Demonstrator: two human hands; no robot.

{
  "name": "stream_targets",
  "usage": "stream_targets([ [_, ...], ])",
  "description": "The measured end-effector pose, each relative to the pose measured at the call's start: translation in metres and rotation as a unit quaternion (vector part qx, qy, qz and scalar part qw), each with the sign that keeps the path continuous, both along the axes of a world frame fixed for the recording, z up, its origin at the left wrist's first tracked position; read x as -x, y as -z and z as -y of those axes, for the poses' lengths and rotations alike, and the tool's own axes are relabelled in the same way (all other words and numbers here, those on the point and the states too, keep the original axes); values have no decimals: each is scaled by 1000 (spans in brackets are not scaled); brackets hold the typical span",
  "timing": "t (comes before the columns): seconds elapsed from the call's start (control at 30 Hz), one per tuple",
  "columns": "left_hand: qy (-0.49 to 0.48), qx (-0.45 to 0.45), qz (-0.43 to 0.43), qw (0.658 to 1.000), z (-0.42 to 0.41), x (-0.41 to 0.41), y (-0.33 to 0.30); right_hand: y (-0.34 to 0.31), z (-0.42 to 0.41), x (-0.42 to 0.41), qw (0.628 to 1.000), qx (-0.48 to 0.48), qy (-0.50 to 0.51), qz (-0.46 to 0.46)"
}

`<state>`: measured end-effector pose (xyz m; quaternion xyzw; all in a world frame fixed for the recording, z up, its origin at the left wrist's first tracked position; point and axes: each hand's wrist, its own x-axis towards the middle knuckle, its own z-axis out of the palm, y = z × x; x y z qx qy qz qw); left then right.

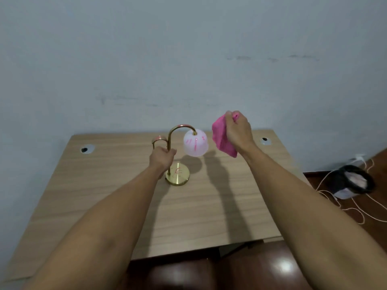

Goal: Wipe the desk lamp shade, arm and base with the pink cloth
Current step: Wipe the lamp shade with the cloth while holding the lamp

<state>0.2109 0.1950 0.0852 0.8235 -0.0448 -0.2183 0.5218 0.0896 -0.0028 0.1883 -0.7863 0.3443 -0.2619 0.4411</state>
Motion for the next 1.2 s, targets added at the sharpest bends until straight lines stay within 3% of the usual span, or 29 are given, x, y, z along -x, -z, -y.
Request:
stream_targets([
  [0.13, -62, -32, 44, 997, 5, 2, 3, 29, -27, -18, 999, 34, -4, -12],
  [0.3, -28, 24, 111, 993, 11, -2, 11, 86, -58, -34, 992, 29, -120, 0],
  [0.73, 33, -1, 171, 985, 10, -5, 22, 92, -69, -53, 989, -111, -7, 93],
  [0.9, 39, -19, 172, 984, 10, -6, 20, 98, -54, -54, 981, -183, 40, 57],
  [1.03, 50, -28, 171, 984, 10, -8, 19, 104, -69, -44, 998, -28, -58, 23],
  [1.2, 57, -30, 174, 983, 10, -10, 21, 141, -85, -20, 985, 134, -105, 14],
])
